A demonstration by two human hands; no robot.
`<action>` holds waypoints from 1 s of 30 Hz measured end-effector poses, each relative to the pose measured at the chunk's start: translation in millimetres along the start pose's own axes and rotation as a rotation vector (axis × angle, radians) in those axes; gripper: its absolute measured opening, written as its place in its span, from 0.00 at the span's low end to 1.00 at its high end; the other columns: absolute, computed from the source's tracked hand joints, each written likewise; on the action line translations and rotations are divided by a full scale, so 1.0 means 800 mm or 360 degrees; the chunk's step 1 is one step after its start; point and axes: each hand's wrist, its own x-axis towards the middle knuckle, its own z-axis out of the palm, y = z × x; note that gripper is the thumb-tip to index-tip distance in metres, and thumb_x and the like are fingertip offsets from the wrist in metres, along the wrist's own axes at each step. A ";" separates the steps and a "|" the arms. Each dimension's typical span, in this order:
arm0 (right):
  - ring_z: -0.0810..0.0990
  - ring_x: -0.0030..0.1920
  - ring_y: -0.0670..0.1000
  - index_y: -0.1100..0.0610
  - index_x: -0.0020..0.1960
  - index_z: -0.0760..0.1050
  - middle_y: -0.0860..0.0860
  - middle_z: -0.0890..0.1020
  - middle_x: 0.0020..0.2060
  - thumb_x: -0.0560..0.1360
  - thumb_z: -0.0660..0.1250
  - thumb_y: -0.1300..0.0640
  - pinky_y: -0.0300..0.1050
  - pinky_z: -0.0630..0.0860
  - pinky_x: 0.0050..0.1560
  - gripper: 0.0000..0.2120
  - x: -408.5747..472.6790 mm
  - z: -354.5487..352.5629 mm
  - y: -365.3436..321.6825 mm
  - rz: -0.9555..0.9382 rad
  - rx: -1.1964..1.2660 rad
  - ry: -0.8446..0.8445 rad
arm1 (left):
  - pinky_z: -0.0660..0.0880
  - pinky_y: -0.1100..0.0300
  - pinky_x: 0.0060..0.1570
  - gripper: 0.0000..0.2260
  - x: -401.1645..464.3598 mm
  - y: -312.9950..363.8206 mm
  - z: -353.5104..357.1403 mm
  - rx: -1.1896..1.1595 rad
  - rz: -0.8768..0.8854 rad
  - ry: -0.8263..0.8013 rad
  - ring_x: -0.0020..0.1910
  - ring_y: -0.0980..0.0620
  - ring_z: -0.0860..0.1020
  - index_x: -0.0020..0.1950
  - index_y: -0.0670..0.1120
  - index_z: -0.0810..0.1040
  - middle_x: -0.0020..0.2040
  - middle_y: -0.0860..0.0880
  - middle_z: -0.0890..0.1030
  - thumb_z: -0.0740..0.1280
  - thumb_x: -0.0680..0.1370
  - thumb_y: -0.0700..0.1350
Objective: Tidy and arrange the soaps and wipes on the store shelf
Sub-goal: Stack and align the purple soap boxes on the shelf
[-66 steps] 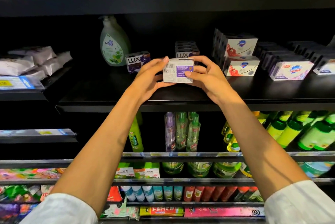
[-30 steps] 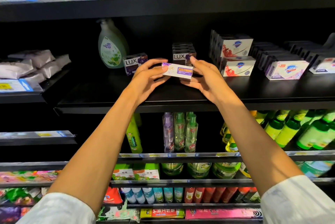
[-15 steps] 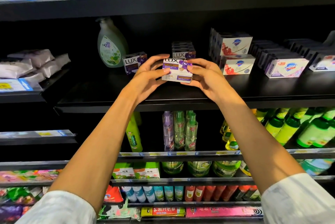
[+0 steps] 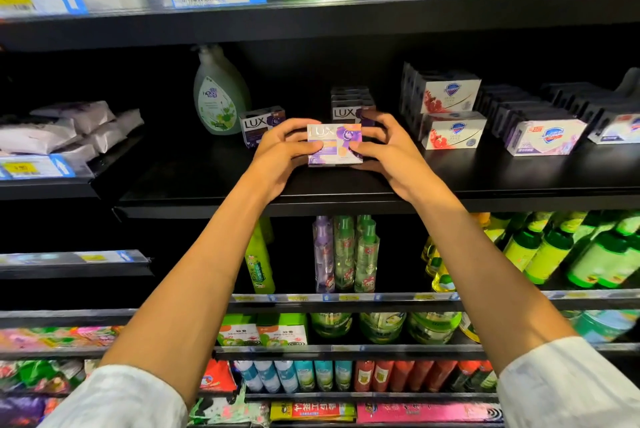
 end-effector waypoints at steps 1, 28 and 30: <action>0.86 0.58 0.53 0.54 0.72 0.69 0.54 0.83 0.61 0.78 0.73 0.65 0.52 0.85 0.55 0.26 -0.001 0.001 0.001 -0.0008 -0.0028 0.0009 | 0.81 0.54 0.52 0.19 -0.001 0.000 -0.002 0.0042 0.0012 0.0016 0.59 0.44 0.84 0.65 0.40 0.80 0.60 0.39 0.84 0.72 0.75 0.29; 0.66 0.77 0.46 0.41 0.75 0.70 0.41 0.70 0.76 0.72 0.67 0.26 0.54 0.65 0.77 0.36 -0.041 -0.010 0.005 -0.0362 -0.1940 -0.0585 | 0.79 0.62 0.57 0.27 -0.004 0.003 -0.087 0.0842 0.0090 0.0201 0.56 0.56 0.83 0.67 0.47 0.77 0.60 0.50 0.84 0.80 0.71 0.36; 0.66 0.77 0.46 0.40 0.75 0.70 0.41 0.70 0.76 0.72 0.67 0.26 0.54 0.65 0.77 0.36 -0.039 -0.011 0.007 -0.0356 -0.1939 -0.0584 | 0.80 0.63 0.52 0.25 -0.003 0.003 -0.085 0.0856 0.0083 0.0234 0.52 0.57 0.84 0.66 0.45 0.78 0.57 0.49 0.85 0.80 0.71 0.36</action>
